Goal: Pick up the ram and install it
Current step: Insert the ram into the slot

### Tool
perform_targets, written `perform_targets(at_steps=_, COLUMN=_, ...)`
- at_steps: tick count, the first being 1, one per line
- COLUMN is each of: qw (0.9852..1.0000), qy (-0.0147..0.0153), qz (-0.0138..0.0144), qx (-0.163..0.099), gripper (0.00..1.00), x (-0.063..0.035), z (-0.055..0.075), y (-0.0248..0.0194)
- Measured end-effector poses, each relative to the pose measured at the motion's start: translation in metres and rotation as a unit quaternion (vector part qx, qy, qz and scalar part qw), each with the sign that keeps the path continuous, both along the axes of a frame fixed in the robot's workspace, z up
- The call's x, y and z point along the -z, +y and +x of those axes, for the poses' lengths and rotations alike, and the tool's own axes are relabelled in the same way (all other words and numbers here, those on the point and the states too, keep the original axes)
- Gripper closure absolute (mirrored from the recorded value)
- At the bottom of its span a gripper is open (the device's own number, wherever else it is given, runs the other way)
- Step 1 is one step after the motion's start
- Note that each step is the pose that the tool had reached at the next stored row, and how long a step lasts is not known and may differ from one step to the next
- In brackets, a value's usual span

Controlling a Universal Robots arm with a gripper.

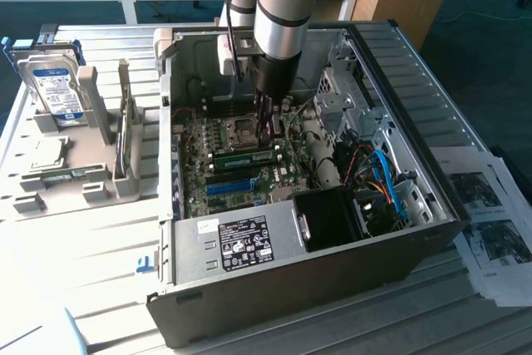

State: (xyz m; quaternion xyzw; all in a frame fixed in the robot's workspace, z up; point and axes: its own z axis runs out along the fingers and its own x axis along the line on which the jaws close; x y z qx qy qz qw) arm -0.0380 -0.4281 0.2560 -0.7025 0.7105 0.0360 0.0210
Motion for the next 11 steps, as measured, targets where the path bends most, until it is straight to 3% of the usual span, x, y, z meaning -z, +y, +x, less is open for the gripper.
perform_targets(at_steps=11, qw=1.0000, qy=0.0000, qz=-0.0008, qx=0.000, gripper=0.75, x=-0.0076, z=0.0000, y=0.0003)
